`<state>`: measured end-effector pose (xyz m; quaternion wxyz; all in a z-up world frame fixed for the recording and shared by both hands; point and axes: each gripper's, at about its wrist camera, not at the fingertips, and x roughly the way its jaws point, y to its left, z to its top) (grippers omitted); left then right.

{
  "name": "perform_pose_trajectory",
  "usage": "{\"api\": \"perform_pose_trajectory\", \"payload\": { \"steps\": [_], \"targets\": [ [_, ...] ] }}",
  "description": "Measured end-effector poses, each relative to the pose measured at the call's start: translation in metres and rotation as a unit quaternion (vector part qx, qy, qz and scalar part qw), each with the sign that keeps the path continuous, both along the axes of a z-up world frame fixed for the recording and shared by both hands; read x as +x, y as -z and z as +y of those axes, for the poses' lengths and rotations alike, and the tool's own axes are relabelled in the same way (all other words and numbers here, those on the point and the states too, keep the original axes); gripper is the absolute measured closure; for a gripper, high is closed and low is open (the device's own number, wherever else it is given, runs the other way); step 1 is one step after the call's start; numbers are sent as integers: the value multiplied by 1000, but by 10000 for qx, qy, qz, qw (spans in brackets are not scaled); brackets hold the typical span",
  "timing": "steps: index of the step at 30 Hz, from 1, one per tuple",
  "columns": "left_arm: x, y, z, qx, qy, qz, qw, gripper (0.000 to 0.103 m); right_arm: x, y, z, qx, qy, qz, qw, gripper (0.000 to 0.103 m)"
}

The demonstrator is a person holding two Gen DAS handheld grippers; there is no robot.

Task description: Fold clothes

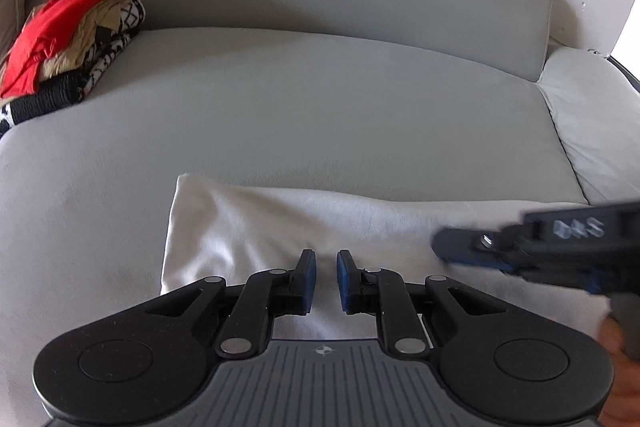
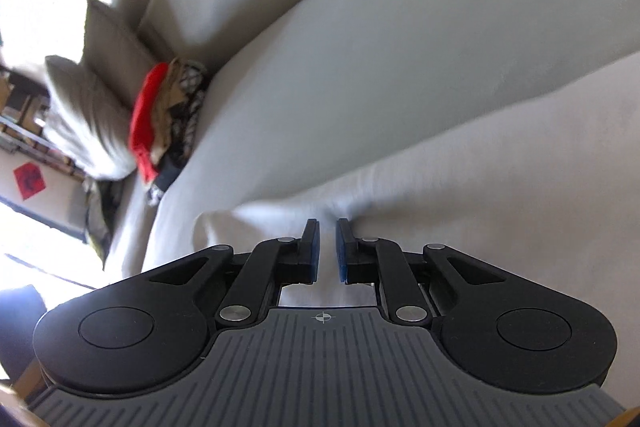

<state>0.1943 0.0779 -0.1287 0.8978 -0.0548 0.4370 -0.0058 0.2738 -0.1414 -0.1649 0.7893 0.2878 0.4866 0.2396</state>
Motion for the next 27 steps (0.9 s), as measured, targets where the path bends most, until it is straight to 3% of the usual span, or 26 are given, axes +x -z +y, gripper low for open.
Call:
{"api": "perform_pose_trajectory", "payload": {
  "steps": [3, 7, 12, 16, 20, 22, 27],
  "targets": [
    [-2, 1, 5, -53, 8, -15, 10000, 86, 10, 1, -5, -438, 588, -370, 9966, 99],
    [-3, -1, 6, -49, 45, -62, 10000, 86, 11, -4, -26, -710, 1219, -536, 9885, 94],
    [-1, -11, -8, -369, 405, -266, 9981, 87, -11, -30, -57, -505, 1365, -840, 9858, 91],
    [17, -2, -22, -688, 566, -239, 9957, 87, -17, -35, -70, -527, 1239, -750, 9881, 91],
    [38, 17, -10, -814, 30, -177, 9965, 90, -17, -17, -100, -821, 1352, -460, 9863, 91],
    [42, 20, 7, -628, -348, -262, 9971, 90, -20, -11, -120, -936, 1690, -455, 9801, 99],
    [43, 27, 53, -77, -1318, -408, 9904, 91, -28, -8, -166, -1639, 2639, -503, 9492, 101]
  ]
}}
